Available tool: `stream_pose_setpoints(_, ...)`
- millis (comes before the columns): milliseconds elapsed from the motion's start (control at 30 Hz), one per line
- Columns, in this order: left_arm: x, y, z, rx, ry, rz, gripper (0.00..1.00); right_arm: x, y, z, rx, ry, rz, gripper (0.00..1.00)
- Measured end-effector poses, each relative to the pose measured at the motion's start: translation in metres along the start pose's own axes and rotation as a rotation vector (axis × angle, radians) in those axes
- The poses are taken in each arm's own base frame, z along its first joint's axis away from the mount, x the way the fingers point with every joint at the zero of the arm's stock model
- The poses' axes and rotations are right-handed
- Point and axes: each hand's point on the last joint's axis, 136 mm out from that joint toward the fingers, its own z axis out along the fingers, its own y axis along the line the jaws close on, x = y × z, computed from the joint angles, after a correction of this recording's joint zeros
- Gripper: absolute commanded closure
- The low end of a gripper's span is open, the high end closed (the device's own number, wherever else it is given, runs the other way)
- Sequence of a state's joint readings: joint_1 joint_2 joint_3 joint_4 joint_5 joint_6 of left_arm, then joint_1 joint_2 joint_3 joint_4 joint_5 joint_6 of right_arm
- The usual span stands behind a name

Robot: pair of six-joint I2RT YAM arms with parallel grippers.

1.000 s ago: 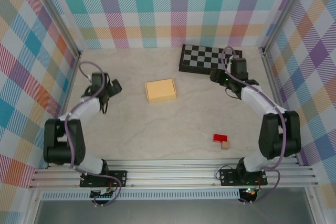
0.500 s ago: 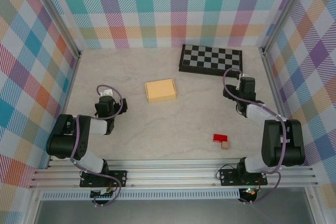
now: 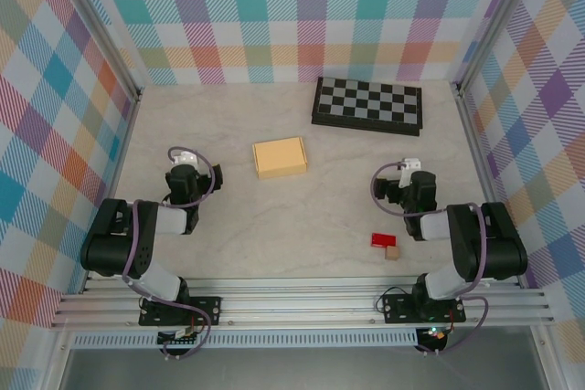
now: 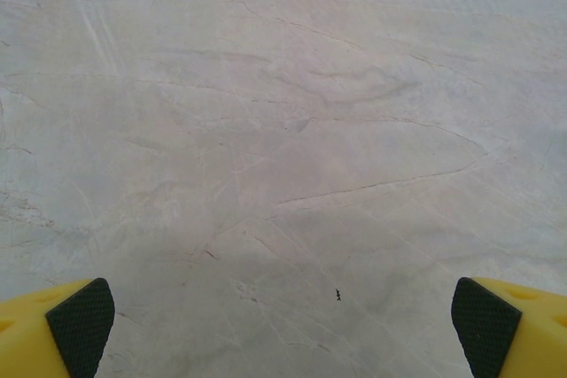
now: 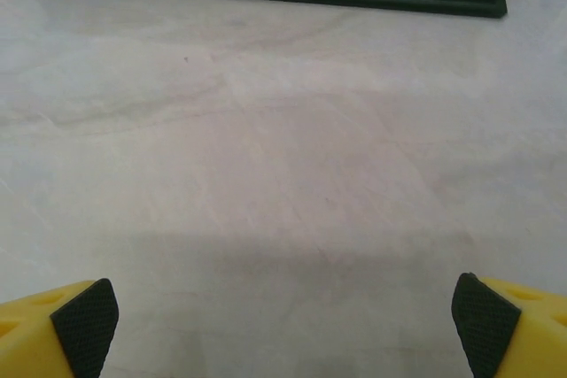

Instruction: Fold the paper box

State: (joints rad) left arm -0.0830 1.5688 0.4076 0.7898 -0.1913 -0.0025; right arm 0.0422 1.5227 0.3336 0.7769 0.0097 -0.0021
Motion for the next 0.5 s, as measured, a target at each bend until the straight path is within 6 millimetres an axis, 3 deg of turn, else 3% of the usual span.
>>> stream_pose_setpoints(100, 0.0, 0.0, 0.0, 0.001, -0.001, 0.0, 0.0, -0.033, -0.013, 0.005, -0.004, -0.071, 0.019, 0.0)
stream_pose_setpoints(167, 0.0, 0.0, 0.0, 0.002, -0.002, 0.0, 0.0, -0.043, -0.016, 0.006, -0.003, -0.096, 0.02, 0.0)
stream_pose_setpoints(500, 0.001, -0.008, 0.0, 0.048, 0.008, 0.013, 0.0, -0.041, -0.009, 0.006, -0.037, -0.089, 0.017, 0.0)
